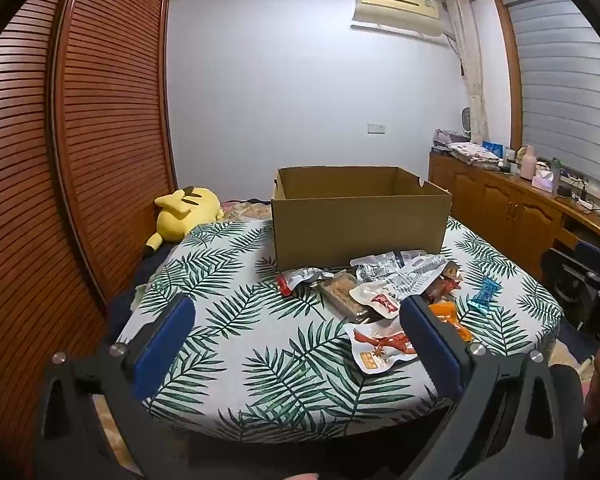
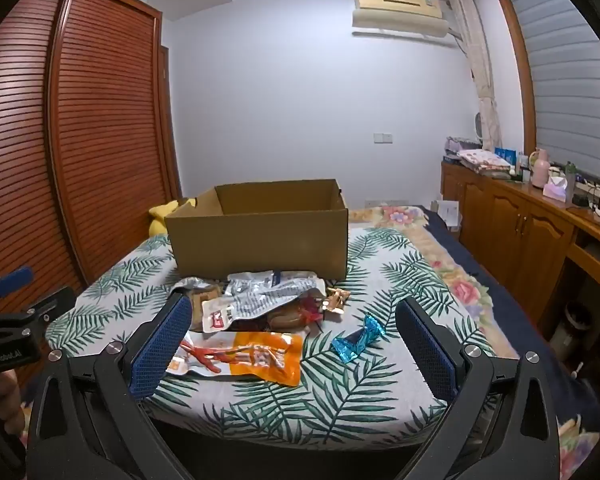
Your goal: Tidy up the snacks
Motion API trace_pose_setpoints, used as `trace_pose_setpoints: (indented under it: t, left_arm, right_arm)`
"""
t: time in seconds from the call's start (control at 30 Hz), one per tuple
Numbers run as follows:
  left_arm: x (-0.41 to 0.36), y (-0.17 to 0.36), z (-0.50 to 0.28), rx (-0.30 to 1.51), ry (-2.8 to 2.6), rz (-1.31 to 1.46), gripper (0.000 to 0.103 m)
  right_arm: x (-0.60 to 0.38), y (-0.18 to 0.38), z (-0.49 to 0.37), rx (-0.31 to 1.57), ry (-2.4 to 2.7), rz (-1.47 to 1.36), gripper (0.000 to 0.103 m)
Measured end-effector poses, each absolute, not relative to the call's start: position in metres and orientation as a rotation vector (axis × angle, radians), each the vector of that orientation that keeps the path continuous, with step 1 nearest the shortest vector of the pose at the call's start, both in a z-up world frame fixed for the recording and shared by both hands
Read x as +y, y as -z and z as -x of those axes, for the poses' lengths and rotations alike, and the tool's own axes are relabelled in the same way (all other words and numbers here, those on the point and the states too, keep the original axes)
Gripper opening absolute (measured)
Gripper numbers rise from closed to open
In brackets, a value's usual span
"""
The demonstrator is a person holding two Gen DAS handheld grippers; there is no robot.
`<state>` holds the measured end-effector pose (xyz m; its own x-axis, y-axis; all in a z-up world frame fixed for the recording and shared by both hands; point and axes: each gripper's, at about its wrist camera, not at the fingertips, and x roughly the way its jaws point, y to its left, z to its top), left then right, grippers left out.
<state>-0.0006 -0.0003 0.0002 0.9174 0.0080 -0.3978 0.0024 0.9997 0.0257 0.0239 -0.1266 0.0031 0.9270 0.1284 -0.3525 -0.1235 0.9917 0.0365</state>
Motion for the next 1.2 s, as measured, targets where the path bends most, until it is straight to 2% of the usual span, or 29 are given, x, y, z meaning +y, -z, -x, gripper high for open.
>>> trace_pose_setpoints:
  t: [1.2]
  left_arm:
    - [-0.0012, -0.0013, 0.0028, 0.408, 0.006, -0.018, 0.103]
  right_arm:
    - [-0.1260, -0.0008, -0.0238, 0.368, -0.129, -0.013, 0.103]
